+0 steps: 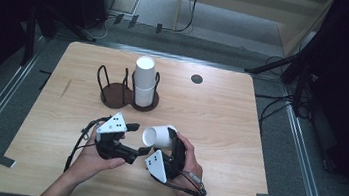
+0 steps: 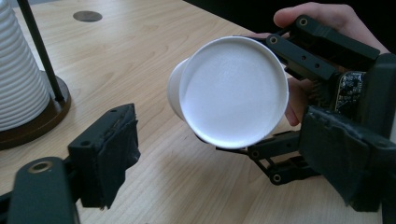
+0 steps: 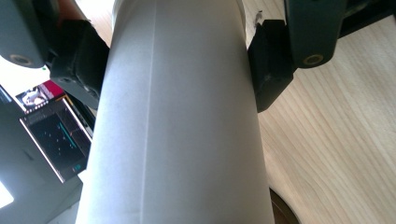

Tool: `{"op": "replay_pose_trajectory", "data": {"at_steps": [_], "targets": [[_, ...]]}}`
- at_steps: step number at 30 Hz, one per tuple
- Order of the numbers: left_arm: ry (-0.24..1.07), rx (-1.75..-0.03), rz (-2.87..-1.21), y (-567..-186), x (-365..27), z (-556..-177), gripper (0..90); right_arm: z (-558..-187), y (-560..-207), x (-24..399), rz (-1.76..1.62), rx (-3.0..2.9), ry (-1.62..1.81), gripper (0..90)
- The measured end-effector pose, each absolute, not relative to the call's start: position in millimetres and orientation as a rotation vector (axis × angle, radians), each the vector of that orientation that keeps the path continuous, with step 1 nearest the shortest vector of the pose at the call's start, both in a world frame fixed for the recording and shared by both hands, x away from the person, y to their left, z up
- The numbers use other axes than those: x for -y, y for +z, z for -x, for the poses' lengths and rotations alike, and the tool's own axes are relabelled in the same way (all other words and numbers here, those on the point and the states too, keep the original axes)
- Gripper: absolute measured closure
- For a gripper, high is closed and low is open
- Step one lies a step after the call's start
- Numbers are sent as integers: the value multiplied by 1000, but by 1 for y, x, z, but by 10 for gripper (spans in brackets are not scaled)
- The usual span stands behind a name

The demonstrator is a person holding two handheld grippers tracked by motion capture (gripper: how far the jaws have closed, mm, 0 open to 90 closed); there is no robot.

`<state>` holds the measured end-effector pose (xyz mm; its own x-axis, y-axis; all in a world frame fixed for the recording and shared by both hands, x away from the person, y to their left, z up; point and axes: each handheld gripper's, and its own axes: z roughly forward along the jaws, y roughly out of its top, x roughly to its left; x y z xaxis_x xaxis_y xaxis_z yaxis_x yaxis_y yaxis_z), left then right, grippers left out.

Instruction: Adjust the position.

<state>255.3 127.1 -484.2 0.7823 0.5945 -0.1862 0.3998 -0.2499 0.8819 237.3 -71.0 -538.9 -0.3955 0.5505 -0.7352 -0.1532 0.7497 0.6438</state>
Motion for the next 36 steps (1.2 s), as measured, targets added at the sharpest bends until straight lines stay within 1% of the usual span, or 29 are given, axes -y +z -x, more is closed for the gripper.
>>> {"op": "replay_pose_trajectory", "data": {"at_steps": [11, 16, 18, 23, 24, 26, 32, 34, 36], "targets": [[226, -722, -1920, -487, -120, -253, 161, -232, -539, 66, -220, -1840, 797, 307], [224, -729, -1911, -487, -120, -252, 239, -230, -541, 64, -184, -1861, 812, 305], [243, -720, -1914, -487, -120, -251, 300, -229, -541, 64, -178, -1861, 821, 304], [267, -718, -1910, -487, -120, -250, 322, -229, -541, 64, -168, -1857, 816, 294], [280, -722, -1916, -486, -120, -249, 322, -229, -541, 64, -171, -1859, 812, 285], [285, -715, -1910, -486, -119, -249, 344, -230, -541, 63, -180, -1851, 808, 235], [236, -746, -1855, -485, -124, -253, 357, -232, -535, 69, -204, -1850, 837, 180], [243, -759, -1831, -485, -124, -254, 359, -232, -531, 71, -225, -1850, 832, 140], [268, -761, -1822, -485, -124, -253, 359, -231, -527, 74, -238, -1849, 856, 126]]}}
